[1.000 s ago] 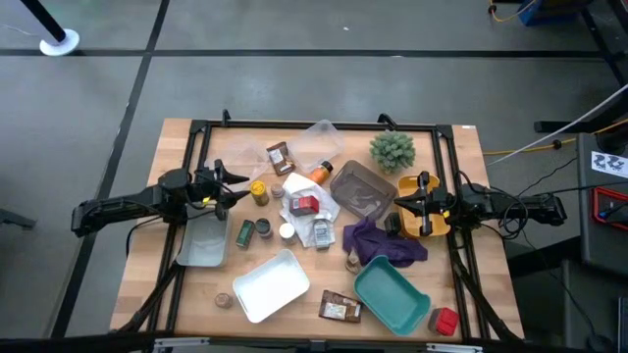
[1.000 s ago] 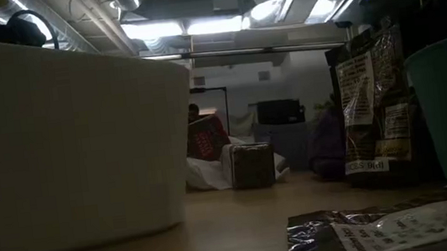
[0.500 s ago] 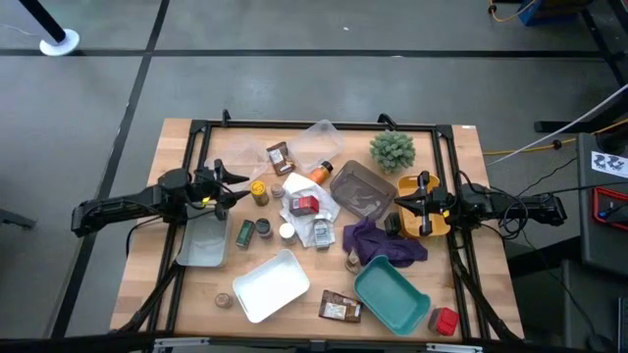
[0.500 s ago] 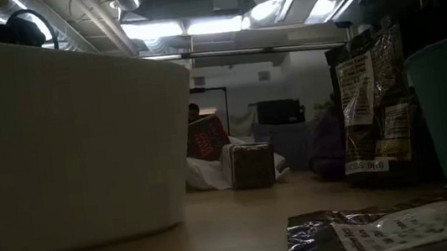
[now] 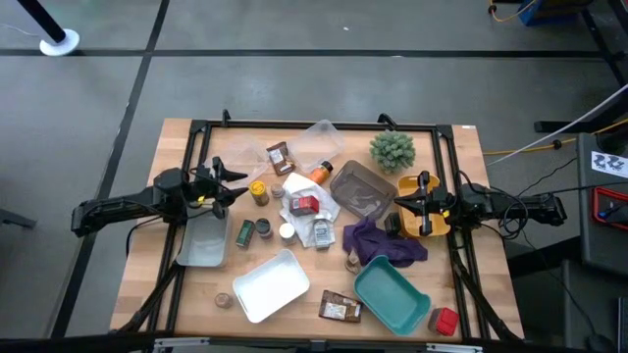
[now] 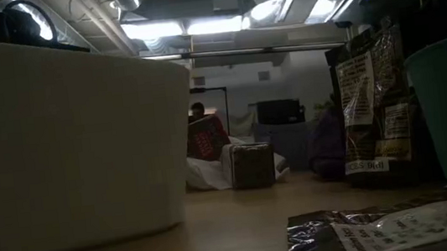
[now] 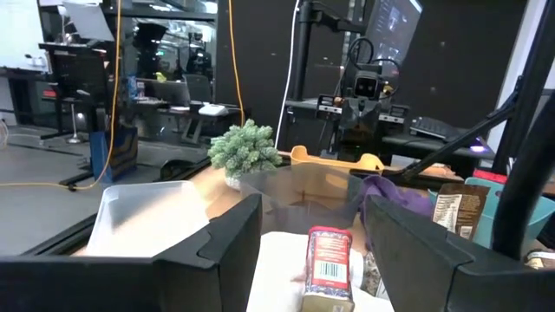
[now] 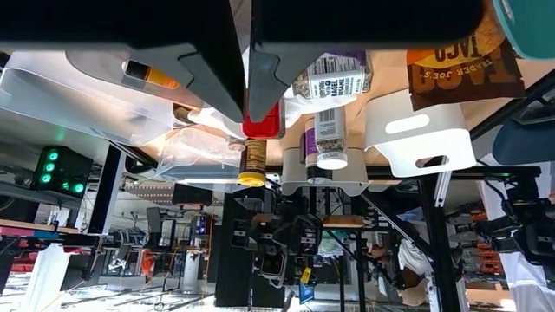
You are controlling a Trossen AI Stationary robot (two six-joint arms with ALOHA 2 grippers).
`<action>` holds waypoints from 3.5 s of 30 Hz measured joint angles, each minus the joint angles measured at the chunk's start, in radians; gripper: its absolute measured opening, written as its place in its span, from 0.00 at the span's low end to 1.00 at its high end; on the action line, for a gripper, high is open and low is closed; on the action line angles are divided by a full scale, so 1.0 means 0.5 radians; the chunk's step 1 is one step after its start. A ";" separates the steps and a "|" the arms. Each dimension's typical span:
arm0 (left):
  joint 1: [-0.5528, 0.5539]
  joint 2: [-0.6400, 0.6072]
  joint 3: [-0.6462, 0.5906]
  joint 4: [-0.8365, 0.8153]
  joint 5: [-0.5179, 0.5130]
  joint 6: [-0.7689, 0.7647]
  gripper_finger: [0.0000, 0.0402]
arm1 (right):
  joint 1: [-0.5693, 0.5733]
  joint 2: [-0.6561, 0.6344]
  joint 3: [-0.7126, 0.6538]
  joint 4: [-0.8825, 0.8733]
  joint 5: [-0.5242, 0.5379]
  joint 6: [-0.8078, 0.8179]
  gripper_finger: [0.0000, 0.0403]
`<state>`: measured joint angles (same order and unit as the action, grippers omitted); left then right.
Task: Sort spices by type
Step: Put the yellow spice bottle into the left transparent bin
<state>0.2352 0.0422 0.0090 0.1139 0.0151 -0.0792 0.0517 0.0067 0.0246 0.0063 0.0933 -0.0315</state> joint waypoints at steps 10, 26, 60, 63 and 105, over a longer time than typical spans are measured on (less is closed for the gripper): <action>0.000 0.000 0.000 0.008 -0.033 -0.147 0.48 | 0.000 0.000 0.000 0.002 -0.010 0.003 0.05; 0.000 0.493 0.396 -0.025 -0.061 -0.131 0.48 | 0.000 0.000 -0.007 0.217 0.340 0.278 0.58; 0.001 2.079 1.765 -1.519 -0.551 -0.245 0.57 | 0.000 0.000 -0.001 0.245 0.314 0.277 0.70; 0.006 2.115 1.765 -1.519 -0.623 -0.286 0.62 | 0.000 0.000 -0.001 0.245 0.314 0.277 0.70; -0.027 2.409 1.764 -1.852 -0.346 -0.771 0.63 | 0.000 0.001 0.002 0.164 0.313 0.263 0.70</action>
<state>0.2214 1.2465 0.8909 -0.8120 -0.1581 -0.4648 0.0517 0.0071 0.0254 0.0883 0.2497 0.1001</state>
